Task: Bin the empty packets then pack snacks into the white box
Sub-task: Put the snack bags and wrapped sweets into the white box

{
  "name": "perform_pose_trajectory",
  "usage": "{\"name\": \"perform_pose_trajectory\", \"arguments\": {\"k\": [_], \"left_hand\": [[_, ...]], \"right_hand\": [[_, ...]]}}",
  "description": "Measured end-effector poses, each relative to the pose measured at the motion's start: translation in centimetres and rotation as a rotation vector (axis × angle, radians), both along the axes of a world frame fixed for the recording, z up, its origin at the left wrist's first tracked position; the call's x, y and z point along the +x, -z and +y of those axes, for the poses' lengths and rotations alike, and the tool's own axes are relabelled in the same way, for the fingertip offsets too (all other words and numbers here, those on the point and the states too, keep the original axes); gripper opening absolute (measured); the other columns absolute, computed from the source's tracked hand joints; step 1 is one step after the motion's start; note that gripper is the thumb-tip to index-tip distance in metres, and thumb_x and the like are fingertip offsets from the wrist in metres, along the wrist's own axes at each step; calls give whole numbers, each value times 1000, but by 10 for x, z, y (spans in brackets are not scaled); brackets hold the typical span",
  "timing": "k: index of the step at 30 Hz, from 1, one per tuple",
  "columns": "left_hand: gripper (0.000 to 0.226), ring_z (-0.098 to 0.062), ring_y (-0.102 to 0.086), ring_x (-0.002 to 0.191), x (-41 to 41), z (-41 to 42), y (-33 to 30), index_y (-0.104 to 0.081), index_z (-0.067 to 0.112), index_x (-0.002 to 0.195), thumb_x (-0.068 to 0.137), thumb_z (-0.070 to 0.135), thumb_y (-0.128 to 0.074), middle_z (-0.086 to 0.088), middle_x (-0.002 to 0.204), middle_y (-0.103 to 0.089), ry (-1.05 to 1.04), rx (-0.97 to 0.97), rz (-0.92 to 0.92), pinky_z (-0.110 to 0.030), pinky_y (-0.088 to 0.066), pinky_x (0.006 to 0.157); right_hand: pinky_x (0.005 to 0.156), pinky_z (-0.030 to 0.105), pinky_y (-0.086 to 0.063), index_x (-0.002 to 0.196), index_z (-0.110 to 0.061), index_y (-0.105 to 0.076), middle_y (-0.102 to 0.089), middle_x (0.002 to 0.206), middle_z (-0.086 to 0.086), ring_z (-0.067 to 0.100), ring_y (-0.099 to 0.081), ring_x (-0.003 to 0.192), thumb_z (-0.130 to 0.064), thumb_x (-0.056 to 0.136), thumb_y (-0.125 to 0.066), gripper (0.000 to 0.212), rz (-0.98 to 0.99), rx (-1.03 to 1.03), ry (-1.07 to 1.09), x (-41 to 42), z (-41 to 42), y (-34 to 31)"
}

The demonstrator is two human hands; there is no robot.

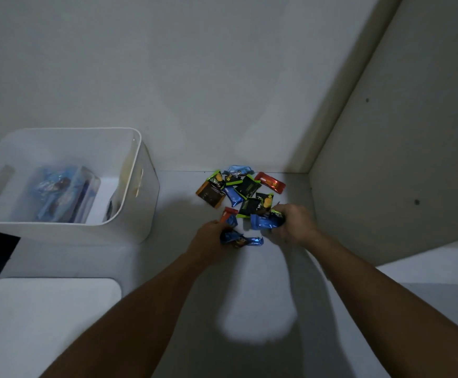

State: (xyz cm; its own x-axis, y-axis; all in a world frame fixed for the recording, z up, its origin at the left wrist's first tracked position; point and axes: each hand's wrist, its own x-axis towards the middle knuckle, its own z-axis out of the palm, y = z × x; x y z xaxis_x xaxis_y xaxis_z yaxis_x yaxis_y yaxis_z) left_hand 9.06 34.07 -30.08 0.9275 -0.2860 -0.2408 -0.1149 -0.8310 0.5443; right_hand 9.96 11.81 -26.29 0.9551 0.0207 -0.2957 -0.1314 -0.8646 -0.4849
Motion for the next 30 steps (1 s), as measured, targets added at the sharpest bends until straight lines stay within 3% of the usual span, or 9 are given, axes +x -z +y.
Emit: {"name": "perform_pose_trajectory", "arguments": {"k": [4,8,10,16,19,21,24,27,30], "left_hand": [[29,-27,-63,94,4,8,-20,-69,15,110,83,25,-69,-12,103,-68,-22,-44,-22,-28,-43,76],[23,-21,-66,79,9,23,-53,-70,9,103,83,20,-70,-10,96,-72,-42,-112,-48,-21,-49,67],[18,-27,-65,73,13,33,-69,-69,3,93,81,16,-71,-14,88,-70,-38,-120,-58,-30,-53,66],[14,-21,-63,57,25,66,-115,-61,14,75,80,24,-69,-3,66,-63,-74,-179,-15,-26,-49,49],[20,-21,-61,54,25,83,-134,-65,8,84,78,25,-74,-8,71,-65,-104,-238,-9,-30,-53,47],[21,-19,-60,56,24,93,-139,-65,8,87,78,24,-74,-9,74,-65,-96,-232,-4,-34,-54,54],[19,-19,-61,59,19,104,-137,-64,11,91,78,22,-74,-7,80,-65,-94,-205,35,-28,-53,50],[12,-24,-66,62,10,106,-123,-61,16,84,78,20,-71,-6,79,-64,-75,-166,34,-18,-46,41],[13,-19,-63,52,-1,101,-100,-62,15,87,79,22,-70,-8,81,-66,-90,-168,93,-25,-49,43]], "right_hand": [[72,35,-57,99,-23,-70,-70,86,2,24,-68,75,-24,71,-80,30,38,68,36,2,4,-22],[41,23,-50,104,-16,-68,-68,82,6,16,-62,52,-13,74,-79,32,45,129,31,8,17,-43],[35,18,-44,99,-15,-65,-66,82,8,16,-61,49,-13,75,-79,27,40,132,29,11,28,-57],[65,43,-60,100,-18,-68,-71,87,10,29,-68,71,-18,71,-81,32,-1,140,22,23,63,-93],[49,22,-49,89,-23,-67,-67,78,4,20,-65,65,-25,68,-81,26,-2,69,11,25,80,-103],[50,20,-46,89,-25,-67,-66,79,2,19,-63,68,-26,68,-79,24,9,16,6,24,91,-104],[64,39,-60,100,-20,-67,-69,92,8,25,-69,75,-20,71,-75,31,56,7,29,20,100,-96],[46,32,-58,120,-16,-59,-63,105,12,25,-69,69,-14,79,-74,44,121,44,59,11,105,-86],[41,26,-53,140,-22,-45,-56,124,14,26,-67,72,-13,82,-72,65,126,75,85,0,106,-73]]}}
